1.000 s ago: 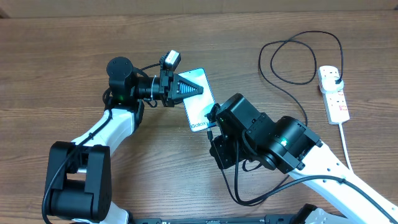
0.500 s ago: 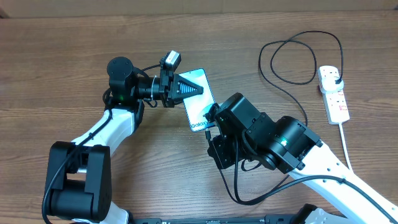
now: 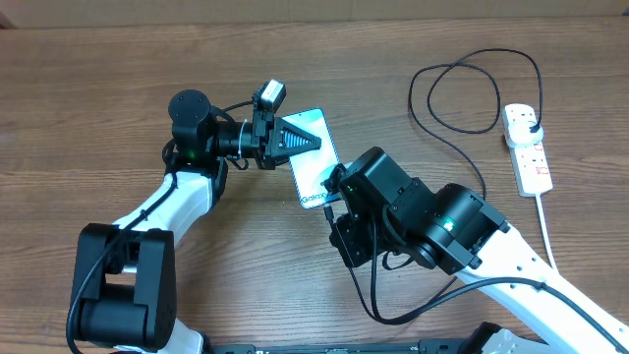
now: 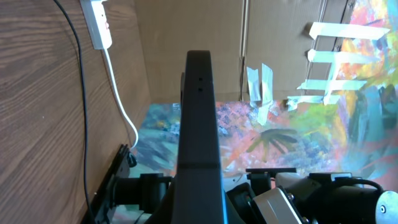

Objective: Plug charger to phone and switch on socket
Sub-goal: 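Push the connector upward into the phone's bottom port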

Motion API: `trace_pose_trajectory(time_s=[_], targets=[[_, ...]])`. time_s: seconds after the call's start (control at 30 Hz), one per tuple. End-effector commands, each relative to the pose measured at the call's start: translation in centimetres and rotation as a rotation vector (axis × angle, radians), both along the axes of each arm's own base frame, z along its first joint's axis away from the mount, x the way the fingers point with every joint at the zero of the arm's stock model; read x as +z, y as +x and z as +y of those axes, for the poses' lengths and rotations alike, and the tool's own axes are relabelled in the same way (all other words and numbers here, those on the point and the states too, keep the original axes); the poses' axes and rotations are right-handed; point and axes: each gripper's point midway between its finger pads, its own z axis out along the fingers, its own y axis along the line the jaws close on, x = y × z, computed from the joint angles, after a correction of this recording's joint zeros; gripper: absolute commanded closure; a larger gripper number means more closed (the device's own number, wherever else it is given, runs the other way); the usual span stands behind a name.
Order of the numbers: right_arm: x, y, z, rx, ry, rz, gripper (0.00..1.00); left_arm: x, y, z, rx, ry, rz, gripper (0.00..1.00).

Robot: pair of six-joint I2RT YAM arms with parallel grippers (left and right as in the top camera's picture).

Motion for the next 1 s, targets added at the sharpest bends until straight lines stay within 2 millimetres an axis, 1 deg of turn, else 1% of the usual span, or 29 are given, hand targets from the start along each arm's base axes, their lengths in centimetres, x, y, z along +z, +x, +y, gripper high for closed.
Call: trace_pose_trajectory(time_s=[0.0,0.23,0.37,0.5,0.67,0.73,0.77,0.83,0.9,0.97], targets=[[0.3,1.3,0.2,-0.001,0.000,-0.075,0.96,0.7,-1.3,-0.5,-0.086,-0.010,-0.093,0.96],[0.9,2.0,0.9,-0.003,0.034,-0.108,0.96,0.7,-1.9,-1.4,-0.113,-0.015,-0.114,0.96],[1.3,2.8,1.1,-0.015,0.045,-0.146,0.96,0.7,-2.1,-1.6,-0.119,-0.015,-0.115,0.96],[1.2,2.7,1.1,-0.014,0.042,-0.141,0.95,0.7,-2.1,-1.6,-0.119,-0.015,-0.115,0.96],[0.9,2.4,0.7,-0.013,0.026,-0.127,0.84,0.7,-2.1,-1.6,-0.118,-0.015,-0.115,0.96],[0.8,2.3,0.6,-0.013,0.019,-0.121,0.83,0.7,-2.0,-1.6,-0.118,-0.015,-0.115,0.96],[0.7,2.2,0.5,-0.013,0.016,-0.117,0.79,0.7,-2.0,-1.6,-0.118,-0.015,-0.114,0.96],[0.8,2.0,0.3,-0.012,0.009,-0.111,0.70,0.7,-2.1,-1.6,-0.118,-0.015,-0.114,0.96],[1.3,1.8,0.1,-0.012,0.007,-0.110,0.65,0.7,-2.0,-1.6,-0.118,-0.015,-0.114,0.96],[2.5,1.7,-0.1,-0.015,0.012,-0.120,0.61,0.7,-2.0,-1.6,-0.118,-0.015,-0.115,0.96]])
